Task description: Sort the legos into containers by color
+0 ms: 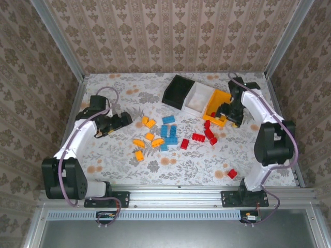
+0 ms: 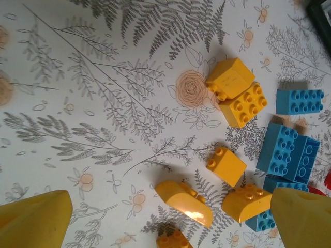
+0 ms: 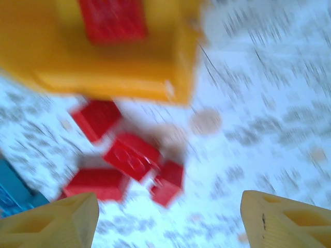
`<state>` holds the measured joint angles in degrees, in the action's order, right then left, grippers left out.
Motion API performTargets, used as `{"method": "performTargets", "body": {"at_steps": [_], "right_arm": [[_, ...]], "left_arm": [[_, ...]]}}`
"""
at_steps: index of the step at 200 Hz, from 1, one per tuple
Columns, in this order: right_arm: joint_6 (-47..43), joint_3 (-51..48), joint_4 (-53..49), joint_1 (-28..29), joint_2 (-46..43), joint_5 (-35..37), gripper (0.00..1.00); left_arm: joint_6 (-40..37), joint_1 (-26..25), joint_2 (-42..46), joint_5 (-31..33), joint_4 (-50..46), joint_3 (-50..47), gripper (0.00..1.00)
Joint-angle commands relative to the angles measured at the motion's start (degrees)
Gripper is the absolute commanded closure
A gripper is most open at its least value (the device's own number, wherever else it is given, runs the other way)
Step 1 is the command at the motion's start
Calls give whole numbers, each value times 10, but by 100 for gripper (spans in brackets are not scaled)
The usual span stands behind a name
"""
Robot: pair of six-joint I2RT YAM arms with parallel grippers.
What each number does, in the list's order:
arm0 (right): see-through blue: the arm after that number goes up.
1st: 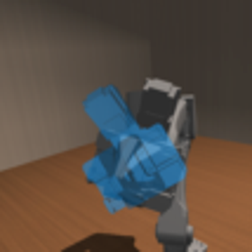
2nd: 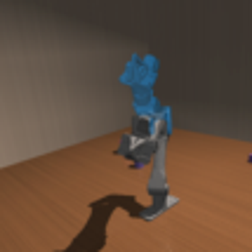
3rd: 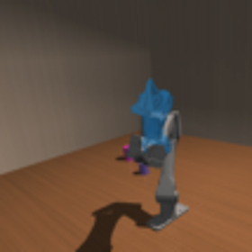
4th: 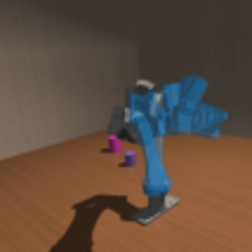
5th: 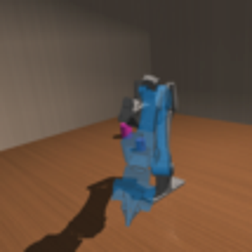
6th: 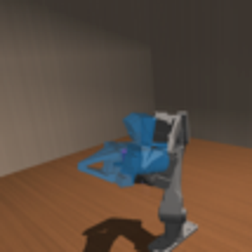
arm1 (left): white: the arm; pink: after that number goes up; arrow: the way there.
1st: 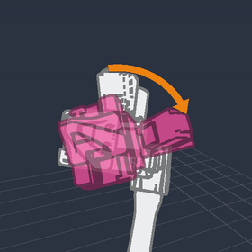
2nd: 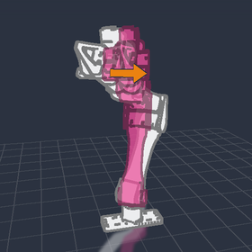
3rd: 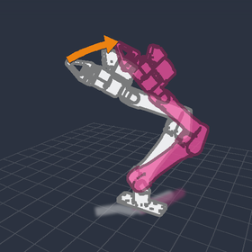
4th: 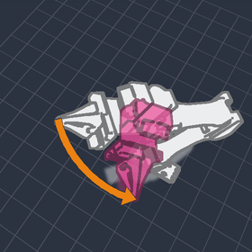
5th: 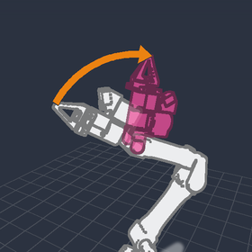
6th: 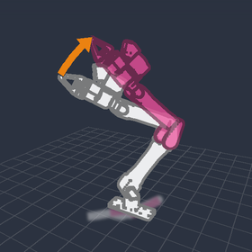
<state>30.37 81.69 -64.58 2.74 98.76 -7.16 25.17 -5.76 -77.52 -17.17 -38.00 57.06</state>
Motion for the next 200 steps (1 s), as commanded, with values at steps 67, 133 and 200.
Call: {"method": "performTargets", "body": {"at_steps": [67,133,200], "right_arm": [[117,-241,-74,11,-186,17,19],[265,-354,-40,10,-252,4,7],[329,-417,21,9,-247,-30,13]], "left_arm": [[12,-59,-81,-17,30,58,0],[4,-62,-64,1,15,53,0],[-3,-59,-37,20,0,39,0]]}}
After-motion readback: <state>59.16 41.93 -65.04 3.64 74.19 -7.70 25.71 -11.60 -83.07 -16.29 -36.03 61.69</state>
